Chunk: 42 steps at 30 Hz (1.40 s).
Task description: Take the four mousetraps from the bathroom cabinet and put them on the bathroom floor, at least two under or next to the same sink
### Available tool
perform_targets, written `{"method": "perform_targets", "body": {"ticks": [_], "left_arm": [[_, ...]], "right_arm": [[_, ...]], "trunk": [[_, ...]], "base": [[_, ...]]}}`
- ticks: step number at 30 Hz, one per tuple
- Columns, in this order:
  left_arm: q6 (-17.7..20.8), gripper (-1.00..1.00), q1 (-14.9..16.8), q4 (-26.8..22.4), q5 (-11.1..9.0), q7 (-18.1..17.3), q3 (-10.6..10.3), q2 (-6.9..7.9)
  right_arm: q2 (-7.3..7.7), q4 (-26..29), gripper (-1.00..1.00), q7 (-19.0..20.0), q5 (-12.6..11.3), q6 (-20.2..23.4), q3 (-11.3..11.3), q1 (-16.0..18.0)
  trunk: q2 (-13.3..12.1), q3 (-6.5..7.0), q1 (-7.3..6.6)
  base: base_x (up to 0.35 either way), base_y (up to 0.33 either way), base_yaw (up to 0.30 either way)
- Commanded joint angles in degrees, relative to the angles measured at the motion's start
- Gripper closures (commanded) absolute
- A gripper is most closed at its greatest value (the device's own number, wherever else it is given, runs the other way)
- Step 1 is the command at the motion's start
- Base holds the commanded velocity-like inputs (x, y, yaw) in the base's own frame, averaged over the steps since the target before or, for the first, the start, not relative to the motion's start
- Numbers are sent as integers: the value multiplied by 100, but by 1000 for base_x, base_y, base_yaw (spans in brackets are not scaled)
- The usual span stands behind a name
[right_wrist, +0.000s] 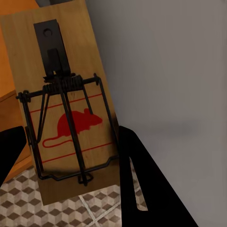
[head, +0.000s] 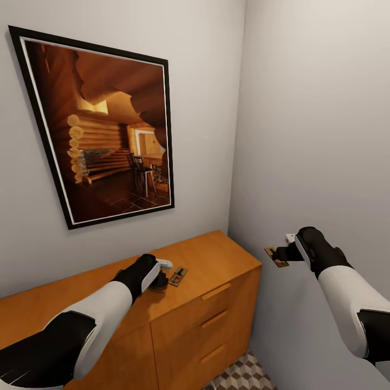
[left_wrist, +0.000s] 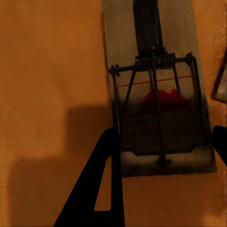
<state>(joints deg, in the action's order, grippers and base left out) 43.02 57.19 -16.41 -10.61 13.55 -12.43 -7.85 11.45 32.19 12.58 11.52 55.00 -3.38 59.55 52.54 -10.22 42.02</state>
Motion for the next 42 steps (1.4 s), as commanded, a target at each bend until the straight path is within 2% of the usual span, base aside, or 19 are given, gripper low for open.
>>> {"method": "perform_targets", "body": {"ticks": [1,3,7,8,10,13,15,26,37,42], "left_arm": [[45,100,3,-108,-61,39,-37,3],[183,100,3,-483,-58,36,-37,3],[907,100,3,-1490,-56,34,-25,19],[1162,100,3,-1880,-56,34,-16,34],[1418,100,3,-2437,-67,34,-6,50],[1608,100,3,-2995,-83,33,6,71],[1653,100,3,-3129,-87,33,8,76],[1696,100,3,-3202,-103,33,10,91],[1662,100,3,-2685,-122,25,11,115],[1623,100,3,-2491,-130,33,12,117]], "right_arm": [[-3,7,100,52,59,19,-22,4],[-1,7,100,52,55,19,-22,4],[0,7,100,52,51,19,-22,4],[1,7,100,52,51,19,-22,4],[0,7,100,52,50,19,-22,4],[-1,7,100,52,47,19,-22,2],[-2,7,100,52,47,19,-22,3],[-3,7,100,52,64,19,-22,4],[-9,2,100,52,55,-27,-17,4],[-66,-19,100,49,52,-175,-8,4]], "trunk": [[6,-9,1],[6,-9,1],[6,-9,1],[6,-9,1],[6,-9,1],[6,-9,1],[6,-9,1],[6,-9,1],[6,-9,1],[6,-9,1]], "base": [[0,0,0],[0,0,0],[0,0,0],[0,0,0],[0,0,0],[0,0,0],[0,0,0],[0,0,0],[0,0,0],[0,0,0]]}}
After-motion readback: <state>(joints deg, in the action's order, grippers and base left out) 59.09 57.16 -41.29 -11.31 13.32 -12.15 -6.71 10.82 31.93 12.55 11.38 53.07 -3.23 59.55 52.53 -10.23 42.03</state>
